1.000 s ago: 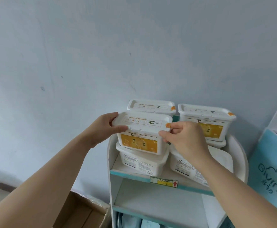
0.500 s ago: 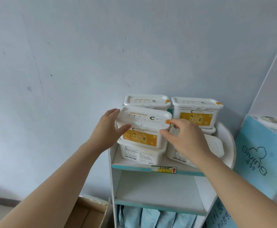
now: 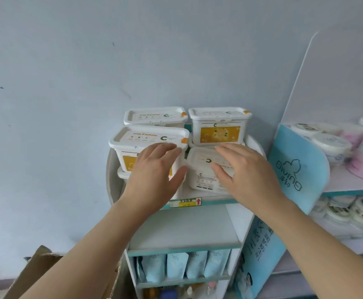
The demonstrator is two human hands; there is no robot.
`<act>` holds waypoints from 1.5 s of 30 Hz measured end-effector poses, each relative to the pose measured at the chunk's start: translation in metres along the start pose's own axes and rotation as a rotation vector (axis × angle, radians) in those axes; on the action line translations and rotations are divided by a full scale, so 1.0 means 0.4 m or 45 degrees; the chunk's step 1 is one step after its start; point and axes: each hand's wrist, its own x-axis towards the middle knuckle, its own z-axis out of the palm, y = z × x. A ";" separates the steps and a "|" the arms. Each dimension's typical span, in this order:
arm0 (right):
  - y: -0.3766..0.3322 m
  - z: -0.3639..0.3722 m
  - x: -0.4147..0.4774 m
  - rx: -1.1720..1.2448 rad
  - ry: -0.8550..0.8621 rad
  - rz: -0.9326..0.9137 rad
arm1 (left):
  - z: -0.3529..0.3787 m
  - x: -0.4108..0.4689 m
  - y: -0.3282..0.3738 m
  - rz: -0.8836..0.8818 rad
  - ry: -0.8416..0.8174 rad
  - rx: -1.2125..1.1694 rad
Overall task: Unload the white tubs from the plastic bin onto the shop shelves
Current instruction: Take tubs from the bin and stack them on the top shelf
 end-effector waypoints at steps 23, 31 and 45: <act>0.819 -0.317 -0.827 -0.381 -0.302 0.928 | 0.744 -0.039 0.908 0.528 -0.725 -0.430; 1.087 -0.322 -1.091 -0.299 -0.565 1.264 | 1.021 -0.096 1.145 0.493 -1.092 -0.396; 1.390 -0.111 -1.305 -0.060 -0.746 1.710 | 1.442 -0.147 1.304 0.320 -1.658 -0.442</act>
